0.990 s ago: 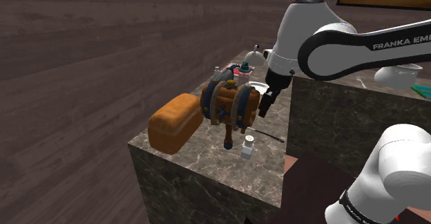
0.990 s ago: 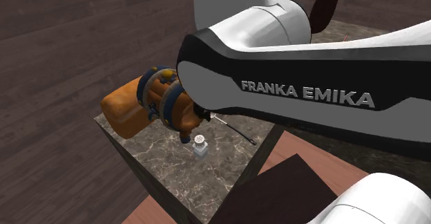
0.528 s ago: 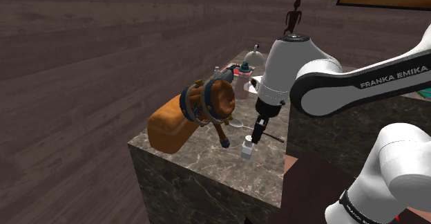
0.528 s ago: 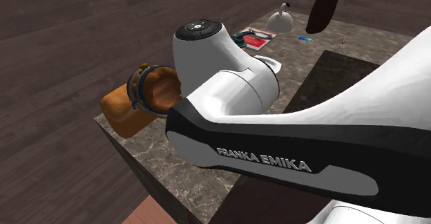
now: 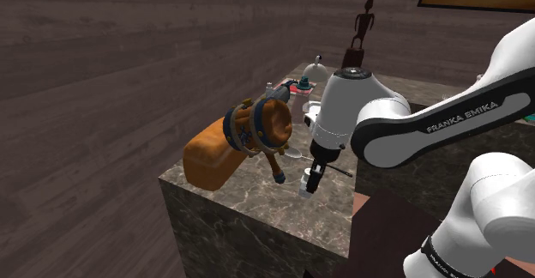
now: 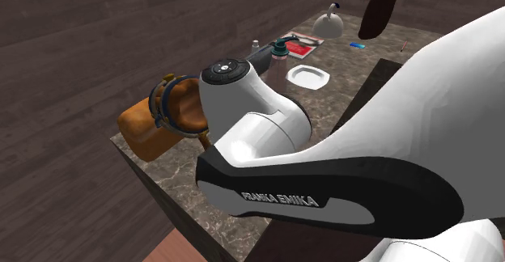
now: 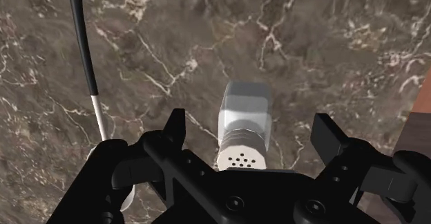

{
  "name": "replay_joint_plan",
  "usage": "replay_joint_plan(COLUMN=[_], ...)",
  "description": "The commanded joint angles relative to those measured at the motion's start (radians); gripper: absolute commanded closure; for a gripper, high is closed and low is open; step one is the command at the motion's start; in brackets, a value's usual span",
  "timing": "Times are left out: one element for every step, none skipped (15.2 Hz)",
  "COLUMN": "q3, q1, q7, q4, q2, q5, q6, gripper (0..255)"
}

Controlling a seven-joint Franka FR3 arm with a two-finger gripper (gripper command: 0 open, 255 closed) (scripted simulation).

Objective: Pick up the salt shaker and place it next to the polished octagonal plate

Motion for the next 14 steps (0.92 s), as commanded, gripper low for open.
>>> replay_joint_plan(q3=[0.004, 0.004, 0.004, 0.004, 0.004, 0.004, 0.004, 0.004, 0.004, 0.004, 0.004, 0.004, 0.004, 0.004], q1=[-0.009, -0.009, -0.009, -0.009, -0.009, -0.009, -0.009, -0.009, -0.009, -0.009, -0.009, -0.009, -0.009, -0.009], q7=[0.005, 0.005, 0.005, 0.005, 0.005, 0.005, 0.005, 0.005, 0.005, 0.005, 0.005, 0.005, 0.005, 0.005], q4=[-0.011, -0.011, -0.011, -0.011, -0.011, -0.011, -0.011, -0.011, -0.011, -0.011, -0.011, -0.011, -0.011, -0.011], q2=[0.040, 0.040, 0.040, 0.040, 0.040, 0.040, 0.040, 0.040, 0.040, 0.040, 0.040, 0.040, 0.040, 0.040], q5=[-0.009, -0.009, -0.009, -0.009, -0.009, -0.009, -0.009, -0.009, -0.009, -0.009, -0.009, -0.009, -0.009, -0.009], q6=[0.051, 0.051, 0.051, 0.051, 0.051, 0.051, 0.051, 0.051, 0.051, 0.051, 0.051, 0.051, 0.051, 0.051], gripper=[0, 0, 0, 0, 0, 0, 0, 0, 0, 255, 255, 255, 255, 255])
